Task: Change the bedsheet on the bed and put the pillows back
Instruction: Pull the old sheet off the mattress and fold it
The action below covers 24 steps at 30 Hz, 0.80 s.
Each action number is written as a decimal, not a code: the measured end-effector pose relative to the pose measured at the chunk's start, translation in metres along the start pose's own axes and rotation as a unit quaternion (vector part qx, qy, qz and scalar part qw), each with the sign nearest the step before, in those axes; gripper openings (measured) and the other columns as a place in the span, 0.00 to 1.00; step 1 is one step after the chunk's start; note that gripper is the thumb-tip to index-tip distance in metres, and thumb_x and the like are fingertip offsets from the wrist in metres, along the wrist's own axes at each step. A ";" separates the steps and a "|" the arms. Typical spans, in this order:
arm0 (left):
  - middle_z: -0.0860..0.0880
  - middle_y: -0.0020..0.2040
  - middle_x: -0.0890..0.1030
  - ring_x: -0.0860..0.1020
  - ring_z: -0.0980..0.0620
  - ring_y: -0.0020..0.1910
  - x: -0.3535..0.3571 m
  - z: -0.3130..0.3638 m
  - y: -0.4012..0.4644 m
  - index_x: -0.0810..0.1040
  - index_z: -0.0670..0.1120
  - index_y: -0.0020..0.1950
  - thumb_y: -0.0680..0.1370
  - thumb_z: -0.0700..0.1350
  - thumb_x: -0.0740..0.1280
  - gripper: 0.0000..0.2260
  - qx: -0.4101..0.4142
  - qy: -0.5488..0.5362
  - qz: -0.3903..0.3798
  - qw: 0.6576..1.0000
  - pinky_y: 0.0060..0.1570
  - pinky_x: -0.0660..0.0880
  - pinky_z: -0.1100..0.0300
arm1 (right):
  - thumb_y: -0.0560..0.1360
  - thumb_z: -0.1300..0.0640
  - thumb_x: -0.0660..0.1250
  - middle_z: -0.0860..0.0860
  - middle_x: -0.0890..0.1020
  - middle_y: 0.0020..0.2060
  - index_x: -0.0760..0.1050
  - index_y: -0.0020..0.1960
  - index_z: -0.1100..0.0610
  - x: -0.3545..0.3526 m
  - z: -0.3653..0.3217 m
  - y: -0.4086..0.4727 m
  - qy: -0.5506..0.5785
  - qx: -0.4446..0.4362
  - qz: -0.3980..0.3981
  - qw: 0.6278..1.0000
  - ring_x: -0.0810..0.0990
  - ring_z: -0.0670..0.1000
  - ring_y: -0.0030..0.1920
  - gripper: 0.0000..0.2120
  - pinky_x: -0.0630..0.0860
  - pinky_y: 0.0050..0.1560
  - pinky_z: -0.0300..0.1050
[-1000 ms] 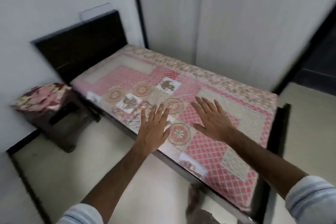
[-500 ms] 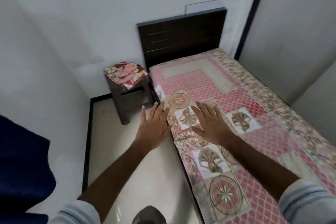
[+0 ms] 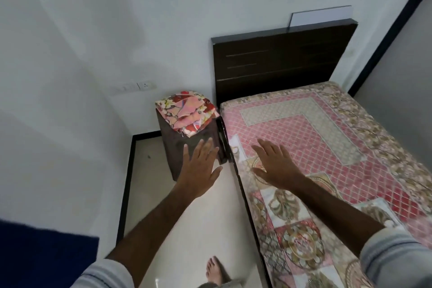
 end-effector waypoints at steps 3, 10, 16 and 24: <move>0.44 0.79 0.65 0.62 0.41 0.79 0.005 -0.046 0.061 0.70 0.48 0.76 0.81 0.61 0.47 0.29 0.002 0.005 -0.025 1.000 0.72 0.60 0.28 | 0.81 0.38 0.56 0.54 0.49 0.81 0.50 0.81 0.53 -0.004 0.004 0.064 0.007 0.015 -0.005 1.000 0.49 0.57 0.80 0.34 0.47 0.77 0.63; 0.45 0.82 0.59 0.54 0.41 0.82 0.038 -0.093 0.177 0.62 0.50 0.79 0.85 0.60 0.51 0.25 0.024 -0.018 -0.071 0.997 0.76 0.53 0.31 | 0.82 0.40 0.56 0.54 0.53 0.80 0.52 0.80 0.53 0.011 0.024 0.186 0.042 0.028 -0.038 0.998 0.52 0.57 0.80 0.33 0.50 0.78 0.64; 0.44 0.80 0.62 0.58 0.40 0.80 0.092 -0.128 0.295 0.62 0.50 0.79 0.84 0.60 0.50 0.26 0.019 -0.063 -0.136 0.988 0.75 0.56 0.32 | 0.82 0.41 0.58 0.54 0.55 0.80 0.53 0.80 0.54 0.032 0.086 0.310 0.073 0.050 -0.076 0.993 0.54 0.57 0.79 0.32 0.52 0.77 0.63; 0.42 0.82 0.56 0.54 0.38 0.81 0.169 -0.153 0.445 0.63 0.49 0.80 0.84 0.56 0.59 0.25 0.061 -0.038 -0.254 0.964 0.76 0.51 0.33 | 0.81 0.43 0.59 0.55 0.58 0.78 0.53 0.80 0.54 0.079 0.178 0.461 0.091 0.083 -0.165 0.979 0.58 0.57 0.78 0.32 0.56 0.76 0.62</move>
Point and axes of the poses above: each hand's wrist, its own y-axis towards the middle knuckle, its own x-axis out of the palm, z = x × y, the point moved 4 cm from there along y, towards the middle knuckle
